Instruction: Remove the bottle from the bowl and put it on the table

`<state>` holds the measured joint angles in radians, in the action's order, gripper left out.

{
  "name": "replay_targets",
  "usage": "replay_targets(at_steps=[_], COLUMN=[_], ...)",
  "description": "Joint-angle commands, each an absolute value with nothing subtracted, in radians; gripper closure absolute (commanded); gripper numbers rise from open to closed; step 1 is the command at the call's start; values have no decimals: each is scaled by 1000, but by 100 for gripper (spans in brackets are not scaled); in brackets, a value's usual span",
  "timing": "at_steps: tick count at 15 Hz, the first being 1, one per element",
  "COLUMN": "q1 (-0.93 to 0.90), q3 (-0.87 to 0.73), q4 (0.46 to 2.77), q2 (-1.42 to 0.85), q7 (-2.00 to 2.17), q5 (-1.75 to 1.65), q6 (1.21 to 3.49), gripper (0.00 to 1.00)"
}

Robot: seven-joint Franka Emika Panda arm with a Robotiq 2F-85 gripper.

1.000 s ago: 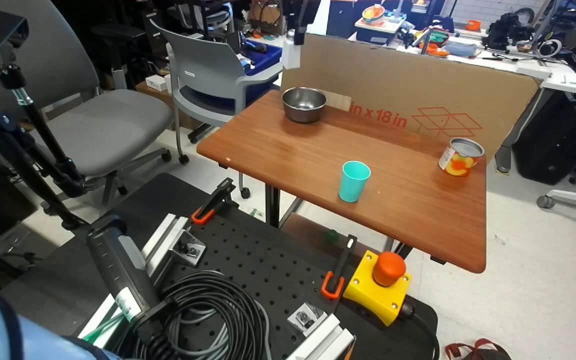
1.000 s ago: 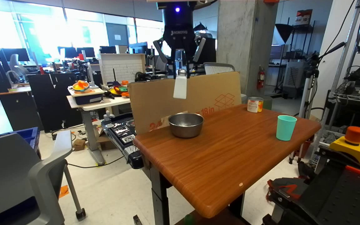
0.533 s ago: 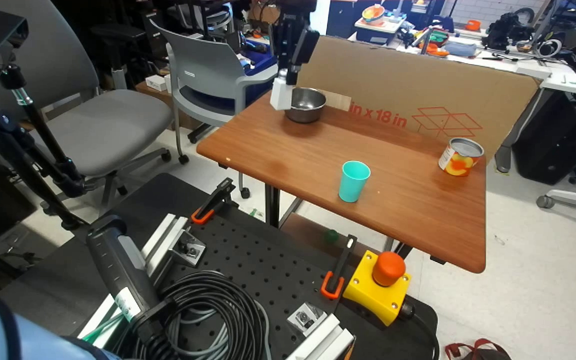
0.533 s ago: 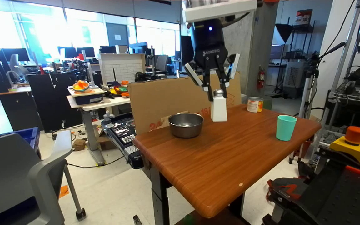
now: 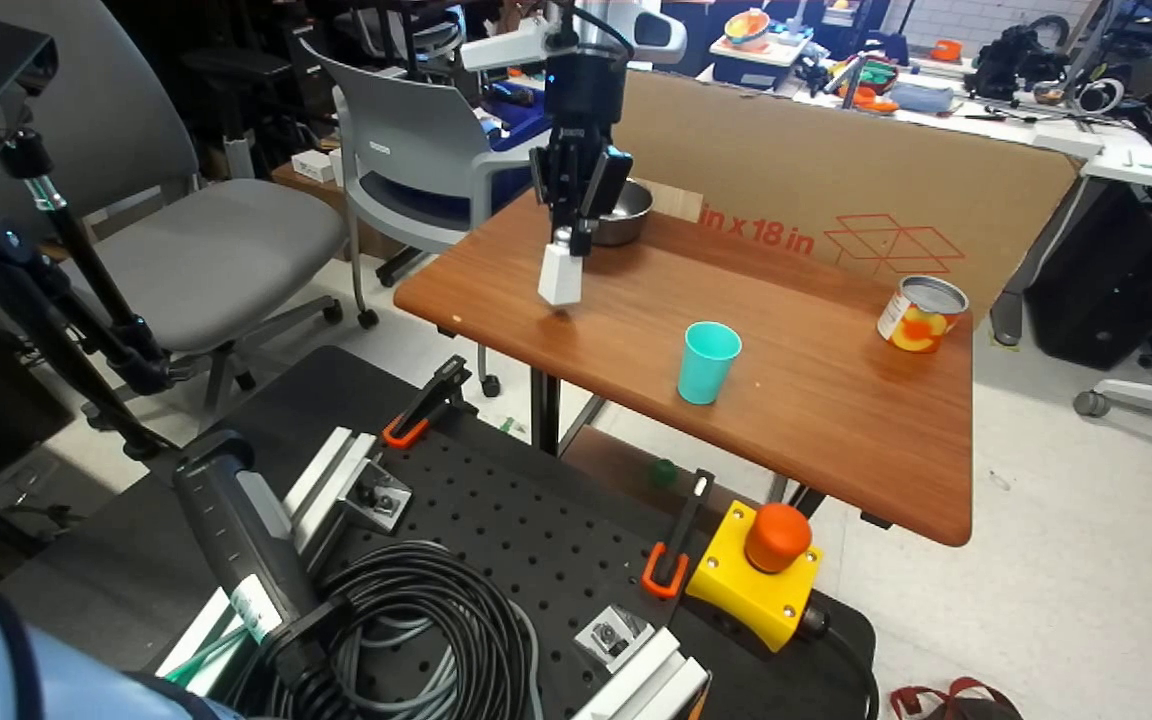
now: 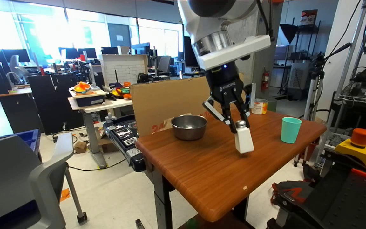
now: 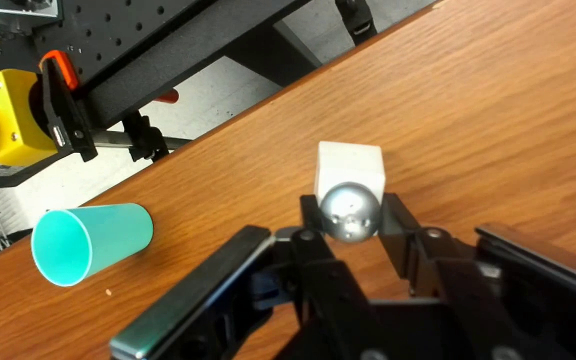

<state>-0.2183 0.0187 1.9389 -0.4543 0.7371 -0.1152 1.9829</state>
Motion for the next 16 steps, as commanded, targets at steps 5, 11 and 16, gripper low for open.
replay_targets(at_steps=[5, 11, 16], q1=[-256, -258, -206], q3=[7, 15, 32], q4=[1941, 1996, 2068], q2=[-486, -449, -276], q7=[754, 733, 648], q5=[-210, -227, -146], q6=[2036, 2048, 2104], gripper=[91, 12, 0])
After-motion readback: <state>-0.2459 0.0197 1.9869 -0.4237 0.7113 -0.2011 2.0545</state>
